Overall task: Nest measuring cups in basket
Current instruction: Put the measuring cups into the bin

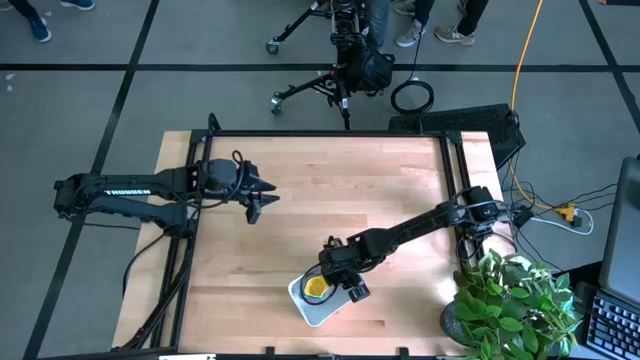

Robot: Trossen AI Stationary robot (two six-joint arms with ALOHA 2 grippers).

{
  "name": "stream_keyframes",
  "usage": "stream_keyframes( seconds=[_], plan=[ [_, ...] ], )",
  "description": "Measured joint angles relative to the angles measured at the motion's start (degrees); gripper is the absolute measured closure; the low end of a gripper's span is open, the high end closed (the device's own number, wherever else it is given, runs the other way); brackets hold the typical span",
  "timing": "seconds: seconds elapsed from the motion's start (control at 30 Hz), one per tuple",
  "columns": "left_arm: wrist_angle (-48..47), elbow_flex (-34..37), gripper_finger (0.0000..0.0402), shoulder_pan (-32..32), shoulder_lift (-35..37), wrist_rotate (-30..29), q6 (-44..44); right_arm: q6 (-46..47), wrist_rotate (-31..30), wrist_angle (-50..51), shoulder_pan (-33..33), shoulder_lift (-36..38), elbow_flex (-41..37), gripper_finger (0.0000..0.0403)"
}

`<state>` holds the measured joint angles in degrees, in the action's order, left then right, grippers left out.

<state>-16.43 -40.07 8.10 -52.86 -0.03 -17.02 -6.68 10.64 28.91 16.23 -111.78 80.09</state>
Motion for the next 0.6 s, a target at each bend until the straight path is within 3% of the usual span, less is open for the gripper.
stream_keyframes(
  seconds=[0.23,0.6],
  plan=[
    [-0.02,-0.02,0.0234,0.0,0.0,0.04,0.16,-0.29,0.23,-0.7,-0.42,0.65,-0.11,0.0265],
    [-0.09,-0.04,0.0234,0.0,0.0,0.63,0.14,0.2,3.22,1.89,-0.48,0.65,-0.11,0.0175]
  ],
)
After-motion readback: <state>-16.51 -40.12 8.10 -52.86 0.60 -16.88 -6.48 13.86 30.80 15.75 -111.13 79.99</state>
